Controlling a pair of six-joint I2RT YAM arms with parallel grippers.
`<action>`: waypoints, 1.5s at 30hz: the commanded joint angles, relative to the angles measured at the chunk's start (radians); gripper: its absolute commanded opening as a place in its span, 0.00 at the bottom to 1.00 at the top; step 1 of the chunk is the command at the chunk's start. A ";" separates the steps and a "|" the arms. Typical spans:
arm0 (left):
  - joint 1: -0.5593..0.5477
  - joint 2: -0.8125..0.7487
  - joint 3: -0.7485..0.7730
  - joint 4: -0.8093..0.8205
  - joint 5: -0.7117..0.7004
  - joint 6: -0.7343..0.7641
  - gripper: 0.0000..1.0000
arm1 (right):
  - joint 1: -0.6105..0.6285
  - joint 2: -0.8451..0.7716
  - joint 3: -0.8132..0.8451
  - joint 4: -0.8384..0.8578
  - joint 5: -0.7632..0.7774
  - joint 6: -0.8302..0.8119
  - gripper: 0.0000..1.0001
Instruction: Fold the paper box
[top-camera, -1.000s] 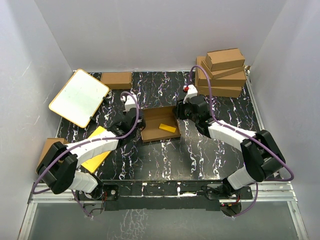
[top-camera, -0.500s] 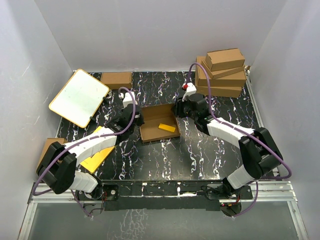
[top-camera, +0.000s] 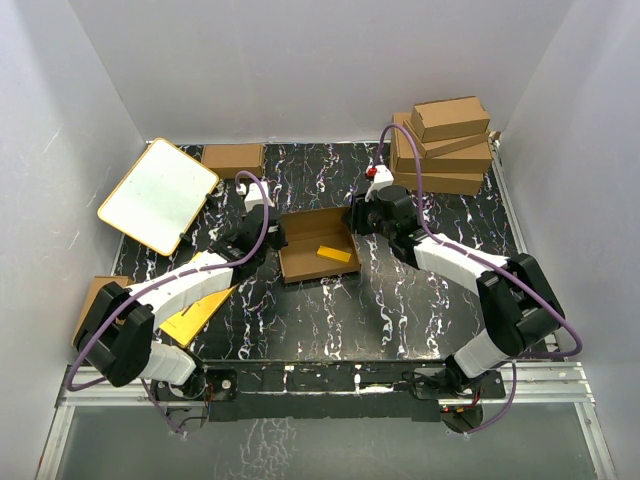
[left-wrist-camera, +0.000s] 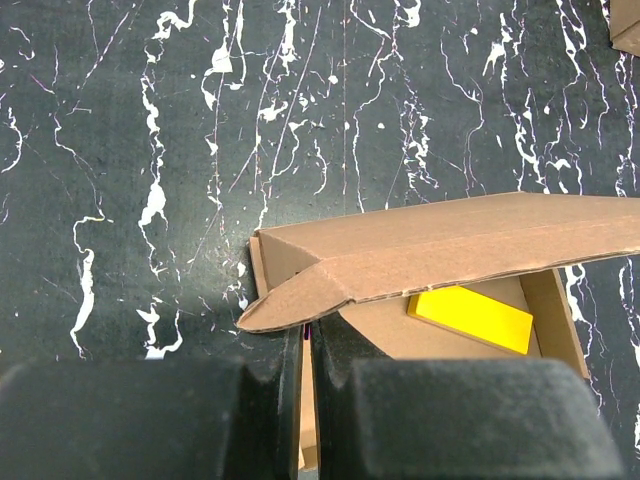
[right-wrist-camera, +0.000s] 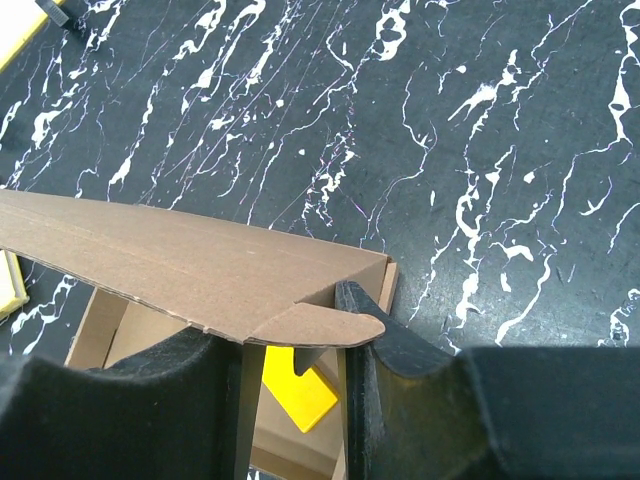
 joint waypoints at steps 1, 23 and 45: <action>-0.030 0.007 0.034 0.040 0.198 -0.044 0.00 | 0.039 -0.006 -0.006 0.022 -0.155 0.052 0.36; -0.037 -0.083 -0.105 0.084 0.336 -0.049 0.00 | 0.039 -0.103 -0.167 0.093 -0.131 -0.060 0.36; -0.040 -0.320 -0.159 -0.192 0.442 -0.013 0.46 | 0.036 -0.102 -0.198 0.110 -0.103 -0.071 0.36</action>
